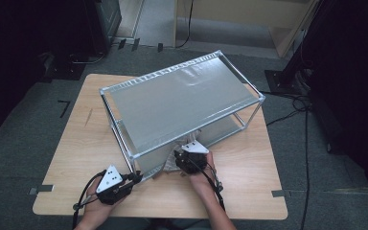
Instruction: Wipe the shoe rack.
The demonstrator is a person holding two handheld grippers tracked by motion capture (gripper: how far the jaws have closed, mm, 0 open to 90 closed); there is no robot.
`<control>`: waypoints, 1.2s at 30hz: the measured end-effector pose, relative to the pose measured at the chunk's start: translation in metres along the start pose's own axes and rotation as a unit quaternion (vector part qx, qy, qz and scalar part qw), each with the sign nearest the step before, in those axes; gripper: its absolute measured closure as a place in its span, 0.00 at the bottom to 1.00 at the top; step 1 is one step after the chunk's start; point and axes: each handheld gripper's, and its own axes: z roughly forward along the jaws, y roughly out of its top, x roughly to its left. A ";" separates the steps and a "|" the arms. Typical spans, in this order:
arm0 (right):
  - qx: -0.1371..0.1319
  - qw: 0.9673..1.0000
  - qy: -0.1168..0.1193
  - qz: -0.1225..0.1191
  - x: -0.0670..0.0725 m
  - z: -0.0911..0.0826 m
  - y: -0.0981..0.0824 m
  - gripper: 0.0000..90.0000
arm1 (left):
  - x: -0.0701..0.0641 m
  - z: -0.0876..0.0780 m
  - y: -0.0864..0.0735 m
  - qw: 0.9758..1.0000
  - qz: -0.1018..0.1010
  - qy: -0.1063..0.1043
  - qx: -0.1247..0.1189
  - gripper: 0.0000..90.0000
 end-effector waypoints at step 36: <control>-0.001 0.999 0.022 -0.040 -0.012 0.009 0.007 0.68 | -0.011 -0.023 0.008 0.995 0.015 -0.049 -0.081 0.54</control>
